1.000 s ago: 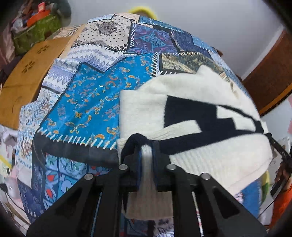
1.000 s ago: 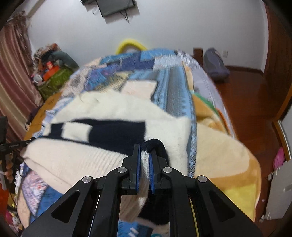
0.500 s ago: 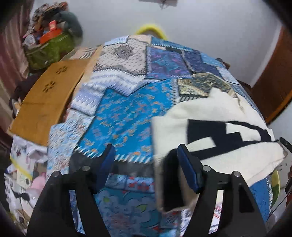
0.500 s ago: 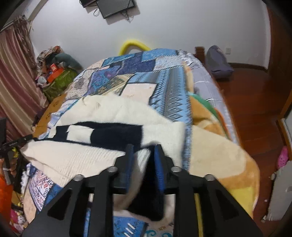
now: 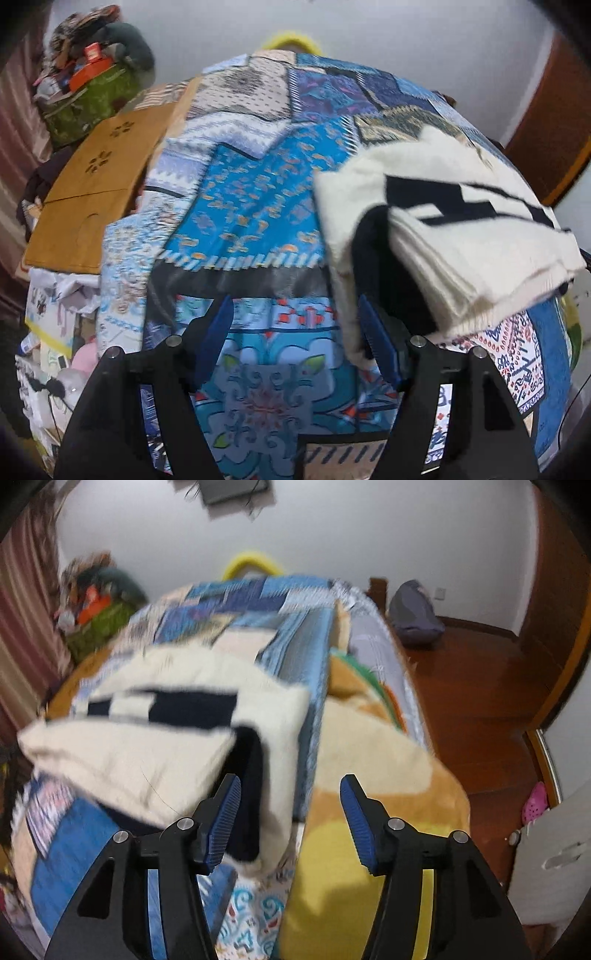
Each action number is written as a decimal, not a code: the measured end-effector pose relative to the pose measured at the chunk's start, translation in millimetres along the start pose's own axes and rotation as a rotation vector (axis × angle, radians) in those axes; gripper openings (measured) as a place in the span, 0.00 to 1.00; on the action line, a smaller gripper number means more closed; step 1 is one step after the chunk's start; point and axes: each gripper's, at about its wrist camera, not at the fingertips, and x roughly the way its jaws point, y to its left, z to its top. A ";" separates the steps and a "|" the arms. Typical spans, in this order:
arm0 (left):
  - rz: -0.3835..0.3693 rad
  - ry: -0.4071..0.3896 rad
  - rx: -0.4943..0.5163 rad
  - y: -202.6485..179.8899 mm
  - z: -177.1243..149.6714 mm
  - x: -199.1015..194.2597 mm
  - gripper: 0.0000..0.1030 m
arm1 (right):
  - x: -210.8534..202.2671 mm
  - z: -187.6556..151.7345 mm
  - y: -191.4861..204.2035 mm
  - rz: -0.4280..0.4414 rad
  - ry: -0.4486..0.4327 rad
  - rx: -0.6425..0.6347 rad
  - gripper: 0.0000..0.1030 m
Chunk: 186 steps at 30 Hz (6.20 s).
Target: Fold small clothes
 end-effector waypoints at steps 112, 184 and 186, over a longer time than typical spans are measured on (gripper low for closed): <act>0.090 -0.024 -0.002 -25.0 8.4 32.4 0.83 | 76.0 36.8 108.2 0.061 0.071 -0.262 0.55; 0.102 -0.244 -0.278 -2.3 23.0 -72.4 0.26 | 53.9 -1.7 144.9 0.207 0.006 -0.127 0.51; 0.114 -0.268 -0.233 -23.5 36.0 -76.5 0.26 | 58.7 -3.2 140.1 0.221 0.023 -0.107 0.51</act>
